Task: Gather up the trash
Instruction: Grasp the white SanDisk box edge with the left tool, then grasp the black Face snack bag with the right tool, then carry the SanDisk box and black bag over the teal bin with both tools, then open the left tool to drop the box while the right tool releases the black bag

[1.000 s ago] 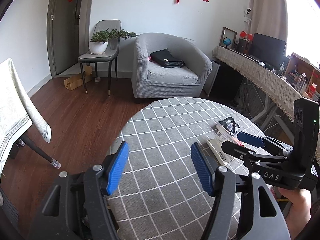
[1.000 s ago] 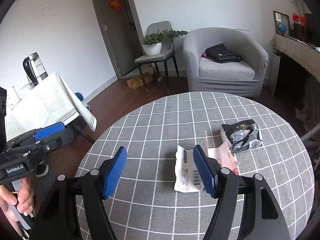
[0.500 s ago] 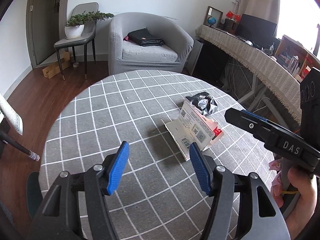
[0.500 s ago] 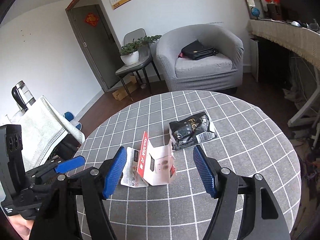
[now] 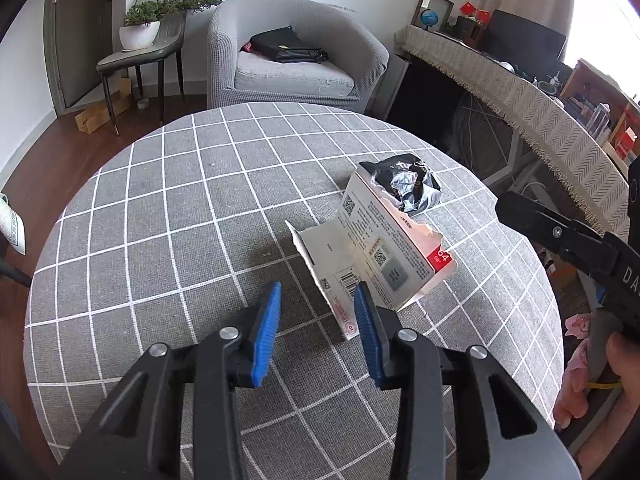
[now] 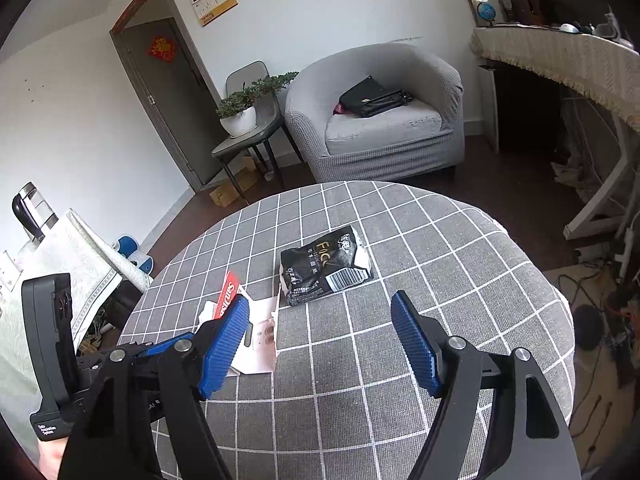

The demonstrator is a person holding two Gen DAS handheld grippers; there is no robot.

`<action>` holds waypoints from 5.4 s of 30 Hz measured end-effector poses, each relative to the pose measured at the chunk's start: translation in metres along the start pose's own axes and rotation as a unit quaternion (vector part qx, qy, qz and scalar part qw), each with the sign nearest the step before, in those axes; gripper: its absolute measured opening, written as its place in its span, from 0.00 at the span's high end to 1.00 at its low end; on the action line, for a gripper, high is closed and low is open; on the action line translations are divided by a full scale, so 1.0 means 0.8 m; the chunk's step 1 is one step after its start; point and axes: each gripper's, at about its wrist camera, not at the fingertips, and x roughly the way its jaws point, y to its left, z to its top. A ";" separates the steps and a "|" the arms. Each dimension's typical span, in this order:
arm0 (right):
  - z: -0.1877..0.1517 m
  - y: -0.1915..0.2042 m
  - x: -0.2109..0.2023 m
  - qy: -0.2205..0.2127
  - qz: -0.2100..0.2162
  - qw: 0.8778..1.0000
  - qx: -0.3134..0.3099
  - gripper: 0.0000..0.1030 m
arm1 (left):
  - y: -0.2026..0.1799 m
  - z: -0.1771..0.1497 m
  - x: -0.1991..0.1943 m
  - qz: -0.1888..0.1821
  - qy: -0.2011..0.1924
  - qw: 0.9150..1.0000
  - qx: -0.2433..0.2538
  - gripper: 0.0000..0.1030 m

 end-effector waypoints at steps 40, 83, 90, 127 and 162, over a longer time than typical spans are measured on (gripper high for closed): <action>0.019 0.054 0.115 0.101 -0.086 0.977 -0.168 0.12 | 0.083 0.020 -0.015 0.002 0.004 1.000 0.019 0.98; -0.010 0.217 0.156 0.129 -0.012 0.970 -0.208 0.31 | 0.213 -0.036 -0.122 0.037 -0.020 0.999 -0.024 0.99; -0.031 0.258 0.143 0.130 0.017 0.965 -0.226 0.31 | 0.240 -0.053 -0.159 0.047 -0.042 0.997 -0.047 0.99; -0.077 0.437 0.188 0.147 0.151 0.948 -0.239 0.31 | 0.445 -0.140 -0.178 0.166 0.007 0.978 -0.126 0.99; -0.156 0.529 0.273 0.223 0.144 0.925 -0.274 0.31 | 0.506 -0.198 -0.162 0.175 0.077 0.972 -0.133 0.30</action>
